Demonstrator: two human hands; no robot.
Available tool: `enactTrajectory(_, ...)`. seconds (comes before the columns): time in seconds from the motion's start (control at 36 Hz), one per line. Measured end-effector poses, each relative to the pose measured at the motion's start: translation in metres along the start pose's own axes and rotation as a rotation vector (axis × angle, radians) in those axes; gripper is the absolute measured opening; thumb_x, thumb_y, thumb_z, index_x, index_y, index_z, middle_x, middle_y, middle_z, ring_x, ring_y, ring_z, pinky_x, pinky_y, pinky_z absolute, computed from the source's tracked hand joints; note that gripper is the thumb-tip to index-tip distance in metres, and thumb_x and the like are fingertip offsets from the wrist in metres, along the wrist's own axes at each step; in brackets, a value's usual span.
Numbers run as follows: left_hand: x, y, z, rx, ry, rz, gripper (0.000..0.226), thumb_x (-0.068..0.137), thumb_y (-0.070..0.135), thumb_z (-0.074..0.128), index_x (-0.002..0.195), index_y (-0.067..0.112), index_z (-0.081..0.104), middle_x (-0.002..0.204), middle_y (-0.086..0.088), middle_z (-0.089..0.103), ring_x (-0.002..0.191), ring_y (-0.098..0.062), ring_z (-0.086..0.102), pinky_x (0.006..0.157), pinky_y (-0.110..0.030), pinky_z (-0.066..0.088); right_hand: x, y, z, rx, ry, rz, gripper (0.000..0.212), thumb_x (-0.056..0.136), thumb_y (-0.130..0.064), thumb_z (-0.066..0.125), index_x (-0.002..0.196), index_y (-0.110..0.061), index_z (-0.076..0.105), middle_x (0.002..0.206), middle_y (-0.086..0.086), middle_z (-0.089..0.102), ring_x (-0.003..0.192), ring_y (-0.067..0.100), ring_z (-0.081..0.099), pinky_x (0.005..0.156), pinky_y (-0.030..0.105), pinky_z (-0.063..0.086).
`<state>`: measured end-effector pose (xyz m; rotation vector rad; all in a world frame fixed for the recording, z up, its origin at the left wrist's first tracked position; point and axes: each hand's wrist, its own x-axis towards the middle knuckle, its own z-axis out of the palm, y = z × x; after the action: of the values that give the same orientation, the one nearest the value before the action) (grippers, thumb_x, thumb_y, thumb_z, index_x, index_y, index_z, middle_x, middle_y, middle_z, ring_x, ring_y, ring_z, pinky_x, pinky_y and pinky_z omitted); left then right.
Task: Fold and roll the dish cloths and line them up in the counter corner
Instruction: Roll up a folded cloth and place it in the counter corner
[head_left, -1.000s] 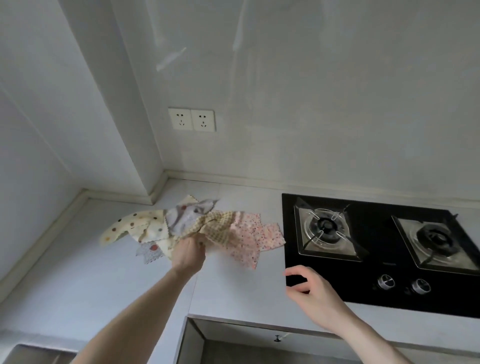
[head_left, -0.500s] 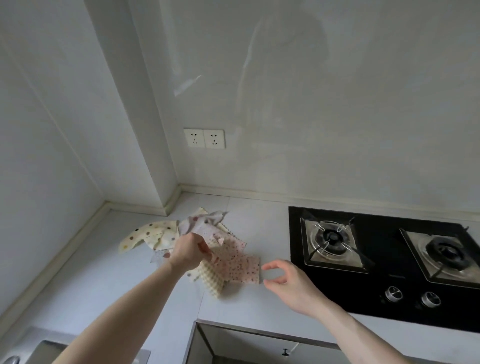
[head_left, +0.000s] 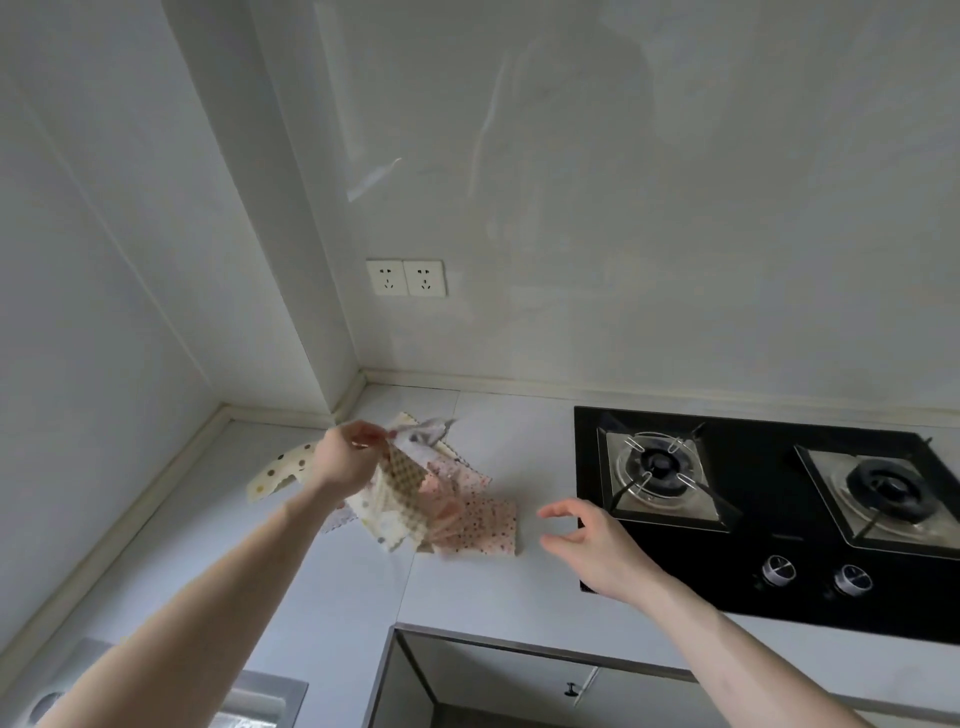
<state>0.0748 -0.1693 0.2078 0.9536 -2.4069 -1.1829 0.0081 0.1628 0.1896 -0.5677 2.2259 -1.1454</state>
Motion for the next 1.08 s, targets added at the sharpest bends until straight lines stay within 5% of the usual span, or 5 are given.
enactTrajectory(0.22,-0.034,0.08,-0.008,0.146,-0.148,0.363,0.016,0.094,0.013,0.061,0.095,0.023,0.073,0.092,0.011,0.072,0.079,-0.005,0.068,0.063,-0.013,0.048,0.007,-0.026,0.001,-0.007,0.01,-0.088,0.041,0.093,-0.035,0.069,0.131,-0.028,0.058,0.136,-0.013,0.055,0.103,0.006,0.065,0.074,0.013,0.045)
enactTrajectory(0.39,-0.067,0.114,0.008,0.289,-0.283,0.538,0.022,0.097,0.011,0.053,0.104,0.027,0.068,0.099,0.014,0.063,0.065,0.002,0.056,0.062,-0.012,0.04,0.006,-0.072,0.013,0.126,0.044,-0.172,0.06,0.078,-0.049,0.078,0.129,-0.035,0.052,0.121,-0.018,0.058,0.091,0.003,0.068,0.084,0.025,0.054)
enactTrajectory(0.64,-0.102,0.127,0.025,0.249,-0.333,0.507,0.013,0.095,0.028,0.065,0.106,0.034,0.064,0.093,0.018,0.063,0.055,0.001,0.054,0.059,-0.02,0.04,-0.002,-0.052,-0.024,0.025,0.083,-0.227,0.011,0.089,-0.03,0.067,0.082,-0.034,0.074,0.085,-0.017,0.074,0.082,-0.002,0.068,0.071,0.014,0.049)
enactTrajectory(0.94,-0.132,0.113,0.058,0.423,-0.352,0.332,0.028,0.093,0.007,0.058,0.104,0.029,0.071,0.092,0.02,0.063,0.074,0.008,0.055,0.064,-0.003,0.04,-0.008,-0.008,-0.063,0.017,0.016,-0.249,0.013,0.097,-0.022,0.063,0.094,-0.029,0.075,0.087,-0.011,0.075,0.082,0.0,0.069,0.083,0.022,0.054)
enactTrajectory(1.08,-0.135,0.126,0.076,0.169,-0.316,0.276,0.031,0.093,0.003,0.051,0.104,0.028,0.065,0.1,0.01,0.068,0.085,-0.01,0.068,0.077,-0.035,0.059,-0.019,-0.006,-0.067,0.035,-0.13,-0.232,0.044,0.085,-0.045,0.076,0.126,-0.038,0.061,0.11,-0.019,0.068,0.094,-0.004,0.065,0.077,0.011,0.048)
